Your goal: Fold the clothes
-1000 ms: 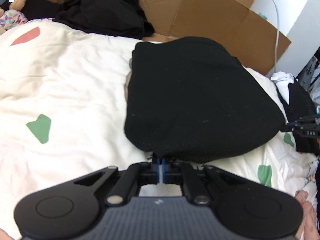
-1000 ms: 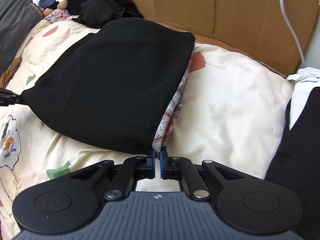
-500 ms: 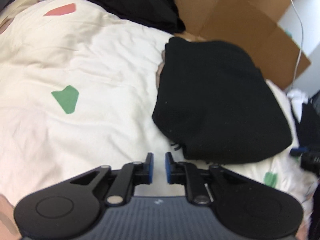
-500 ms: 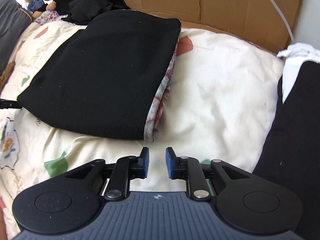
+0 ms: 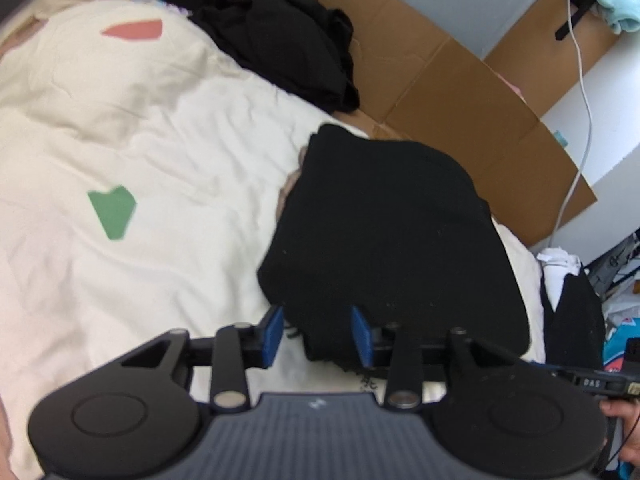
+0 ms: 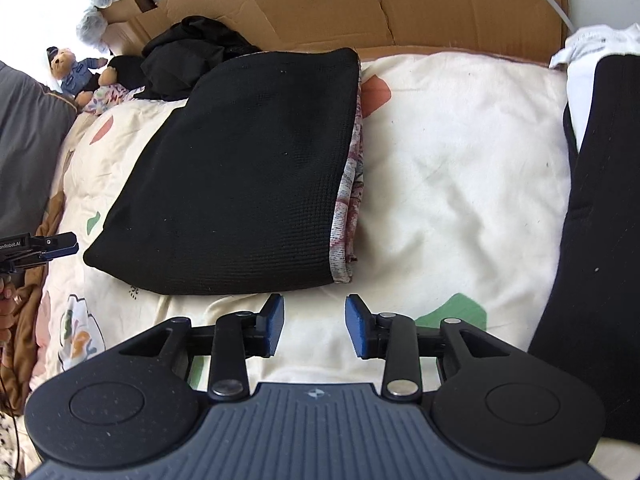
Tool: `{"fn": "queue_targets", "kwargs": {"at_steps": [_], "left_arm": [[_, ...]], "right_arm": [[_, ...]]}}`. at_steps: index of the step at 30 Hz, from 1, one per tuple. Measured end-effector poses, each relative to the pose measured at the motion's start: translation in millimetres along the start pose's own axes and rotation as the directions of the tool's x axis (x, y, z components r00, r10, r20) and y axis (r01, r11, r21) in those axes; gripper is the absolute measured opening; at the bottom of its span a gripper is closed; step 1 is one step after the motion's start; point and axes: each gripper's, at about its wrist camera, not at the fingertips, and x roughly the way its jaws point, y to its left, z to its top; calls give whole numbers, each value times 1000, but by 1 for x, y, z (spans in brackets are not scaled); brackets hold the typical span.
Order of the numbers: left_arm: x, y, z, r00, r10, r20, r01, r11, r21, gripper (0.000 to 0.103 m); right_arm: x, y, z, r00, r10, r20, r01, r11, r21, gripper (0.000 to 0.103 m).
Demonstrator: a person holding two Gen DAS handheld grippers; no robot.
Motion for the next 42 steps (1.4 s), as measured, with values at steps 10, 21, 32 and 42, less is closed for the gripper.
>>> {"fn": "queue_targets", "kwargs": {"at_steps": [10, 21, 32, 42], "left_arm": [[27, 3, -21, 996, -22, -90, 15, 997, -71, 51], [32, 6, -26, 998, -15, -67, 5, 990, -141, 57], [39, 11, -29, 998, -8, -61, -3, 984, -176, 57], [50, 16, -32, 999, -27, -41, 17, 972, -233, 52]], "right_arm": [[15, -5, 7, 998, 65, 8, -65, 979, 195, 49], [37, -24, -2, 996, 84, 40, -93, 899, 429, 50], [46, -25, -4, 993, 96, 70, -118, 878, 465, 58], [51, -23, 2, 994, 87, 72, -110, 885, 453, 57]]}}
